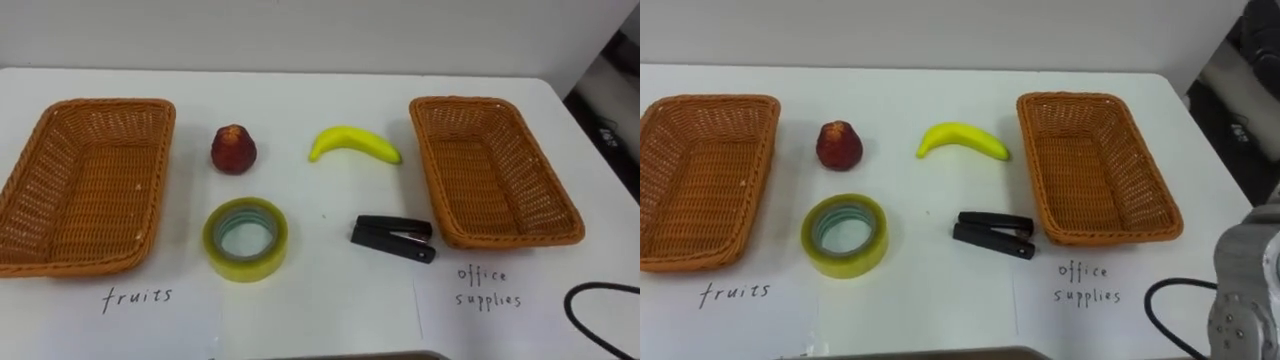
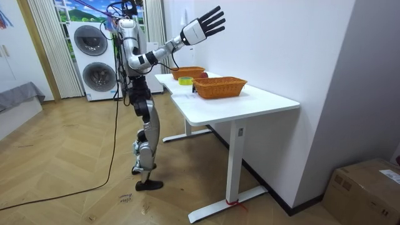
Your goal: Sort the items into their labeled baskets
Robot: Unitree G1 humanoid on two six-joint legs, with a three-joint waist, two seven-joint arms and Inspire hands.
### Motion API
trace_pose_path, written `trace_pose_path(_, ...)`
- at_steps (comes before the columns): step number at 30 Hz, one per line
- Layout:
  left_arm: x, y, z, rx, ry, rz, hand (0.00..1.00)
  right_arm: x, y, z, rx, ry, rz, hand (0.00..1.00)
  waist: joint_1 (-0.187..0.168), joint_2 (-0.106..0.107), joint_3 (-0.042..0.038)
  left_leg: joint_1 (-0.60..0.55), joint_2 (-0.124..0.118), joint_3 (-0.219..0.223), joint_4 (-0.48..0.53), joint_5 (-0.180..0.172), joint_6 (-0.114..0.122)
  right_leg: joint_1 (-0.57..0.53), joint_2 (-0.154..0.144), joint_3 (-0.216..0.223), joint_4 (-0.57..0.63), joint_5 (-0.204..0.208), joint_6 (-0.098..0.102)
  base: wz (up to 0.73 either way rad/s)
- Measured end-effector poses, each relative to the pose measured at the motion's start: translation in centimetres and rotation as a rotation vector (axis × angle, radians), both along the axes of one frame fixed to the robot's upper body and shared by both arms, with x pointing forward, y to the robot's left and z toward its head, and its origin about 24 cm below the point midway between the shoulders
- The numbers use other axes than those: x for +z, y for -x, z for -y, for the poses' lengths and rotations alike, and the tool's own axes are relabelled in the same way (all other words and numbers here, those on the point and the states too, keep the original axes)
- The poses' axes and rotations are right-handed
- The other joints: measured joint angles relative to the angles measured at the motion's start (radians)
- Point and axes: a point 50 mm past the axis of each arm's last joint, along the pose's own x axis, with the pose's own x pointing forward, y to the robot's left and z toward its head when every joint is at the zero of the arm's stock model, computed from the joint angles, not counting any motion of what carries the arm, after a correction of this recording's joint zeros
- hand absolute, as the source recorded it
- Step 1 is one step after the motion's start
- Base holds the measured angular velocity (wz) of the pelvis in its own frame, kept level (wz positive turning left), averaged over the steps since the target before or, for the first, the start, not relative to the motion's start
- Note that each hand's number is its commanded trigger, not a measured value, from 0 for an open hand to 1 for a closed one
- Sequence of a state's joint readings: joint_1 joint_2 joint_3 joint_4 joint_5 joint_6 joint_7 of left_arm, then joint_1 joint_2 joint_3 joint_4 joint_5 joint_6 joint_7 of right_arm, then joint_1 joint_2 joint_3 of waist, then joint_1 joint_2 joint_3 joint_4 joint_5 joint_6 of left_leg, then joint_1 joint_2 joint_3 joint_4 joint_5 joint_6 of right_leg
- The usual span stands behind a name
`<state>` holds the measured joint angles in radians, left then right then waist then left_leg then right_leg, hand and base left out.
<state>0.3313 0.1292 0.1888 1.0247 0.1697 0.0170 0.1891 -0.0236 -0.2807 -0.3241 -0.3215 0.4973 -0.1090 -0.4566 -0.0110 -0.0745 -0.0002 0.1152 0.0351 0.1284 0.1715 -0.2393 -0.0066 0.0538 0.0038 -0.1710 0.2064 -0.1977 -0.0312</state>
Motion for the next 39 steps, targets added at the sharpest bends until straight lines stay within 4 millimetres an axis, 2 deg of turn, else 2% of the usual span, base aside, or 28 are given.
trace_pose_path(6,0.0,-0.2,0.1,-0.008,0.006,0.002,0.0,1.3,-0.7,-0.9,0.058,0.105,0.035,0.0,0.0,-0.005,0.0012,-0.006,0.0,0.0,0.008,0.0,0.0,-0.002,0.0,0.004,-0.004,0.0,-0.001,0.0)
trace_pose_path(9,-0.1,-0.3,0.1,-0.011,0.008,0.0,0.0,1.6,-1.1,-1.5,0.102,0.138,0.041,0.0,-0.004,-0.012,-0.0012,-0.016,0.0,-0.002,0.013,0.0,0.0,-0.002,-0.001,0.003,-0.004,0.0,-0.001,0.0)
trace_pose_path(15,-0.2,-0.2,0.5,-0.034,0.029,-0.017,0.0,1.9,-1.5,-2.1,0.174,0.179,0.04,0.0,0.008,-0.015,0.0002,-0.017,0.0,-0.017,0.015,0.0,0.0,0.005,0.0,-0.008,-0.004,0.003,-0.001,0.05)
trace_pose_path(23,-0.2,-0.5,0.4,-0.095,0.049,-0.03,0.0,1.6,-2.3,-4.3,0.321,0.331,-0.009,0.0,0.037,-0.008,0.0042,-0.019,0.004,-0.019,0.02,0.0,-0.001,0.001,0.001,-0.009,-0.003,0.006,-0.006,0.01)
trace_pose_path(27,-0.2,-0.6,0.3,-0.128,0.049,-0.038,0.0,1.4,-2.5,-5.1,0.353,0.402,-0.031,0.0,0.047,-0.015,-0.0005,-0.026,0.004,-0.023,0.028,0.0,-0.001,0.001,0.0,-0.013,-0.003,0.007,-0.007,0.02)
trace_pose_path(30,-0.1,-0.9,0.0,-0.132,0.05,-0.036,0.0,1.4,-2.5,-5.3,0.374,0.437,-0.039,0.0,0.049,-0.022,-0.0037,-0.033,0.004,-0.027,0.033,0.0,-0.001,0.002,-0.001,-0.019,-0.003,0.008,-0.007,0.06)
trace_pose_path(35,-0.1,-1.3,-0.3,-0.138,0.054,-0.034,0.0,1.1,-2.7,-5.7,0.407,0.489,-0.065,0.0,0.051,-0.029,-0.001,-0.032,0.004,-0.031,0.034,0.0,-0.001,0.003,-0.001,-0.021,-0.004,0.008,-0.008,0.01)
trace_pose_path(39,-0.1,-1.6,-0.2,-0.141,0.057,-0.026,0.0,0.2,-3.1,-5.7,0.441,0.523,-0.128,0.0,0.048,-0.027,0.0009,-0.035,0.004,-0.031,0.034,0.0,-0.001,0.003,-0.002,-0.023,-0.005,0.01,-0.007,0.0)
